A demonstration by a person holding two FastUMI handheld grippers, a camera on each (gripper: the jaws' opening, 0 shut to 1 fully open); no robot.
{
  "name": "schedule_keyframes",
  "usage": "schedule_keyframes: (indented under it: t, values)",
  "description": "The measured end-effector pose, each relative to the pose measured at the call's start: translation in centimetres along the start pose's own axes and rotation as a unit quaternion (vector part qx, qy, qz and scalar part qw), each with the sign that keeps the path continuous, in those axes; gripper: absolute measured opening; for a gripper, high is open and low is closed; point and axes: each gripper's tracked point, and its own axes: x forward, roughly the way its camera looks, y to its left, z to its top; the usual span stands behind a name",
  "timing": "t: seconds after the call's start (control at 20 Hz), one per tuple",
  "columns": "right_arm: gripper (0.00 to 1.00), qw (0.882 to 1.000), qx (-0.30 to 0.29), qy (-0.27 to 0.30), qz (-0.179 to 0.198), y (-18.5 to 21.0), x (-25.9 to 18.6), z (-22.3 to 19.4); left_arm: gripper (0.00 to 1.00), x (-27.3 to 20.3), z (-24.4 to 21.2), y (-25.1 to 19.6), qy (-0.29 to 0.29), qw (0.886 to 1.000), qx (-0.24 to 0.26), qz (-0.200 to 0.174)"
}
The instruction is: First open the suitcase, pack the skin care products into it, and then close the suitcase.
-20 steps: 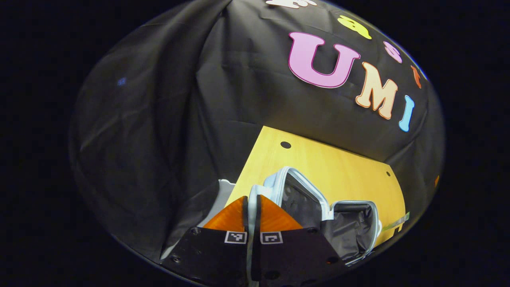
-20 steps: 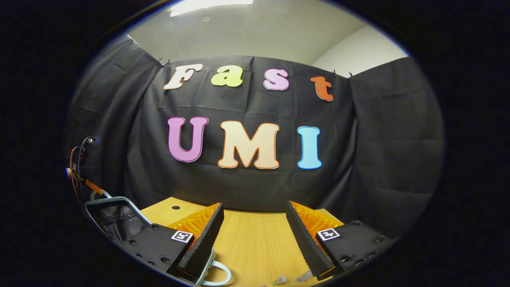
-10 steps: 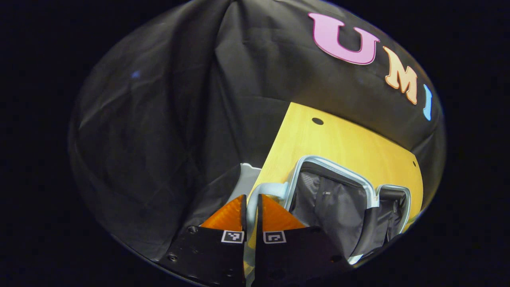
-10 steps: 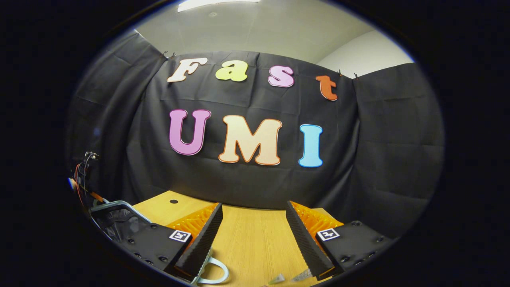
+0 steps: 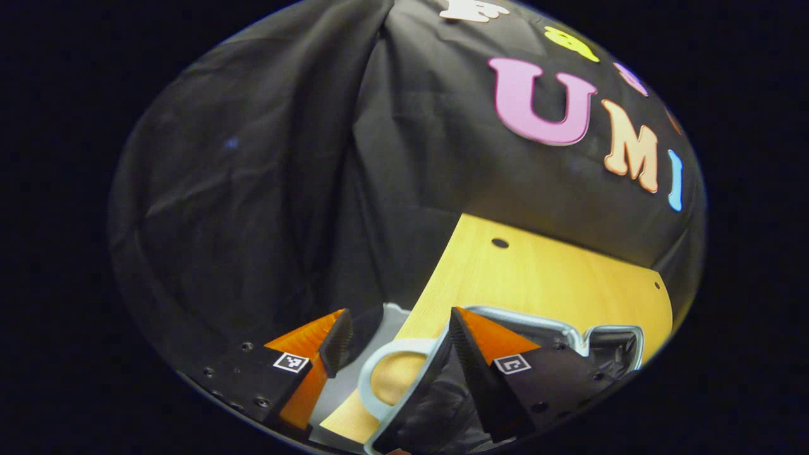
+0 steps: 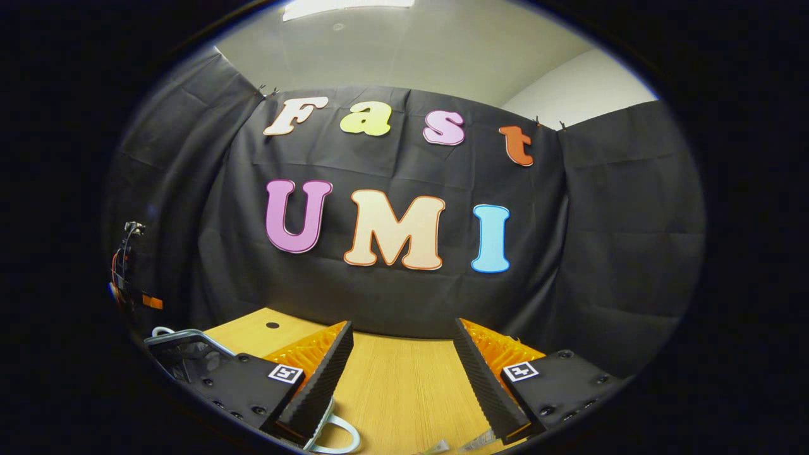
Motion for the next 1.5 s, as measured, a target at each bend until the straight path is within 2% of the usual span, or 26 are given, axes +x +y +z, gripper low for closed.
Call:
schedule_keyframes:
  t: [0.15, 0.35, 0.4, 0.45, 0.5, 0.6, 0.65, 0.7, 0.85, 0.95, 1.2, 1.5]
  values:
    - [0.98, 1.0, 0.0, -0.017, -0.006, -1.0, 0.5, 0.6, 0.9, -2.2, 5.2, -4.4, -0.08, 0.996, 0.002, -0.024]
    - [0.98, 0.999, 0.014, -0.037, -0.001, -3.1, 0.9, 1.7, 0.92, -5.3, 9.6, -10.5, -0.134, 0.989, 0.016, -0.056]
    - [1.0, 0.999, 0.019, -0.04, -0.001, -3.8, 0.9, 1.9, 0.89, -5.9, 10.3, -12.4, -0.141, 0.988, 0.022, -0.066]
    - [0.98, 0.999, 0.026, -0.041, -0.001, -4.8, 0.9, 1.9, 0.92, -6.6, 10.9, -14.3, -0.15, 0.985, 0.028, -0.076]
    - [0.98, 0.999, 0.032, -0.039, -0.001, -5.7, 0.8, 1.9, 0.89, -7.4, 11.2, -16.3, -0.152, 0.984, 0.033, -0.085]
    - [0.98, 0.998, 0.039, -0.039, -0.001, -8.0, 0.9, 1.9, 0.89, -9.3, 11.5, -20.4, -0.163, 0.98, 0.04, -0.11]
    - [0.98, 0.998, 0.04, -0.041, -0.004, -9.4, 0.8, 2.1, 0.92, -10.2, 11.9, -22.3, -0.167, 0.978, 0.042, -0.118]
    - [0.98, 0.998, 0.042, -0.041, -0.005, -10.6, 0.9, 2.1, 0.89, -11.1, 12.1, -24.1, -0.172, 0.976, 0.045, -0.127]
    - [0.98, 0.998, 0.05, -0.043, -0.001, -13.4, 1.1, 2.1, 0.89, -13.9, 12.8, -29.3, -0.19, 0.969, 0.048, -0.149]
    - [0.98, 0.998, 0.053, -0.043, 0.002, -15.1, 1.1, 2.0, 0.93, -15.6, 12.7, -32.4, -0.196, 0.965, 0.059, -0.163]
    - [0.98, 0.997, 0.066, -0.04, 0.011, -17.9, 1.1, 2.1, 0.93, -19.9, 12.2, -39.7, -0.216, 0.95, 0.081, -0.209]
    - [0.98, 0.996, 0.057, -0.053, 0.037, -20.6, 0.6, 2.4, 0.93, -23.3, 8.7, -46.1, -0.202, 0.944, 0.086, -0.244]
